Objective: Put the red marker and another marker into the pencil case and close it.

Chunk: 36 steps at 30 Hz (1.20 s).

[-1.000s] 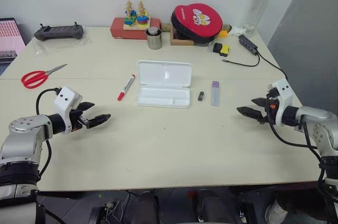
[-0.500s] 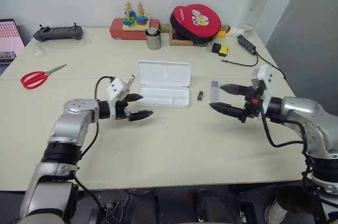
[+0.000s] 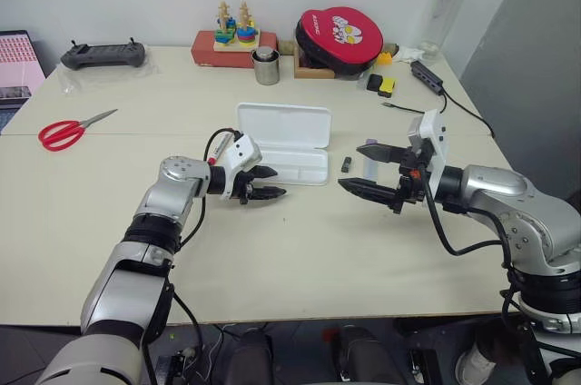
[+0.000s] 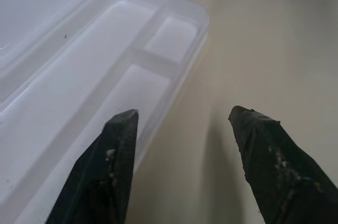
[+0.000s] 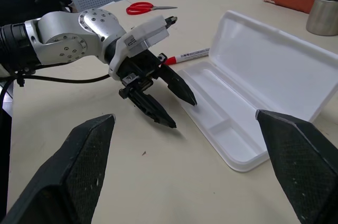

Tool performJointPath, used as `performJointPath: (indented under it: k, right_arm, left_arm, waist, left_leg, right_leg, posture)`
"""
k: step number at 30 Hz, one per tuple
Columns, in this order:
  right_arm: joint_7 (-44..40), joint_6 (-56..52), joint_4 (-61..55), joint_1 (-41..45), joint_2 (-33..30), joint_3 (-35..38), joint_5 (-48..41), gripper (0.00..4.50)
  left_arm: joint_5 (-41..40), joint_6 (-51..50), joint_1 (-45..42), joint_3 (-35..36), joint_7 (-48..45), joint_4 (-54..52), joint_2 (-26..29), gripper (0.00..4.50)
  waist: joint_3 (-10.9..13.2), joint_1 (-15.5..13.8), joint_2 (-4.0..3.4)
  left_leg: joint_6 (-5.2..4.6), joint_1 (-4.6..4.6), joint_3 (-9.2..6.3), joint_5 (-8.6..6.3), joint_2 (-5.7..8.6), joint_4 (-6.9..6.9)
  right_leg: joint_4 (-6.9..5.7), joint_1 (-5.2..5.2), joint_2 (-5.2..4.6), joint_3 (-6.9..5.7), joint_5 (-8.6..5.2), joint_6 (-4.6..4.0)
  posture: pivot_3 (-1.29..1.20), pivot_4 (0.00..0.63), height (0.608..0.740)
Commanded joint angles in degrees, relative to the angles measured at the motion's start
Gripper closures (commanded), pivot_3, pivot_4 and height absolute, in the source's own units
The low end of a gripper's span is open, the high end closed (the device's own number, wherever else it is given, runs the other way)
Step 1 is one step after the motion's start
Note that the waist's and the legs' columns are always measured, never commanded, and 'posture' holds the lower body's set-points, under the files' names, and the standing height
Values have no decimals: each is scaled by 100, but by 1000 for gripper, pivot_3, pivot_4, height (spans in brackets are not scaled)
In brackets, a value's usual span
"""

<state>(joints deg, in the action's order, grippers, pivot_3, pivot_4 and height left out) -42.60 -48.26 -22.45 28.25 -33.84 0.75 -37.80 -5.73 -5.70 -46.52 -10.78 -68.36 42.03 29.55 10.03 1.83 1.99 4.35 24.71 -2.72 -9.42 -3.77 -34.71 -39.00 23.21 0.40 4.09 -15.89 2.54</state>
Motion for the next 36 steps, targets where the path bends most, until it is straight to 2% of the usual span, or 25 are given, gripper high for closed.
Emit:
performJointPath:
  k: [1,3,5,10,11,19,22,31,33,36]
  right_arm:
    - [57,17,-247,40,-21,170,-134,0]
    - [66,28,-246,46,-34,166,-134,0]
    - [67,32,-246,54,-45,173,-137,0]
    - [68,45,-244,65,-68,184,-142,0]
    - [71,47,-241,68,-73,185,-146,0]
    - [88,44,-213,104,-90,213,-166,0]
    - [102,52,-202,100,-90,217,-162,0]
    - [170,62,-190,119,-75,222,-175,0]
    - [191,60,-181,138,-63,224,-175,0]
    - [222,62,-183,149,-60,225,-191,0]
  left_arm:
    - [179,244,-147,-24,-1,307,-79,2695]
    - [253,349,-211,-28,41,455,-97,3119]
    - [281,411,-248,-12,35,549,-107,3359]
    - [348,571,-324,15,53,759,-124,4440]
    - [354,602,-338,20,59,797,-130,4478]
    - [504,953,-527,19,315,1188,-203,4478]
    - [444,1042,-572,72,149,1269,-227,4478]
    - [686,1280,-633,-31,28,1442,-193,2860]
    - [790,1293,-654,-65,57,1516,-196,2860]
    - [892,1311,-683,-81,85,1629,-211,3263]
  waist:
    - [0,0,0]
    - [0,0,0]
    - [0,0,0]
    - [0,0,0]
    - [0,0,0]
    - [-1,1,1]
    - [-1,1,1]
    - [-1,1,1]
    - [-1,1,1]
    - [-1,1,1]
  left_leg:
    - [0,0,0,0,0,-1]
    - [0,1,0,0,1,-2]
    - [0,1,-1,0,0,-2]
    - [0,1,-1,0,1,-3]
    - [0,1,-1,0,1,-3]
    - [-1,1,-2,0,1,-13]
    - [-1,1,-3,1,1,-13]
    - [-1,2,-3,1,1,-12]
    - [-1,2,-2,1,2,-12]
    - [-1,2,-2,1,2,-12]
  right_leg:
    - [0,-1,0,0,0,1]
    - [0,-1,0,1,1,1]
    - [0,-1,0,0,1,1]
    - [0,-1,0,0,1,2]
    - [0,-2,0,1,1,2]
    - [-3,-5,0,1,6,10]
    - [-3,-5,0,0,7,10]
    - [-2,-4,0,0,7,10]
    - [-2,-4,0,1,7,10]
    - [-1,-4,0,1,7,10]
  posture:
    - [0,150,740]
    - [0,150,740]
    - [0,150,740]
    - [0,150,740]
    - [0,150,740]
    - [0,150,740]
    - [0,150,740]
    - [0,150,740]
    - [0,150,740]
    - [0,150,740]
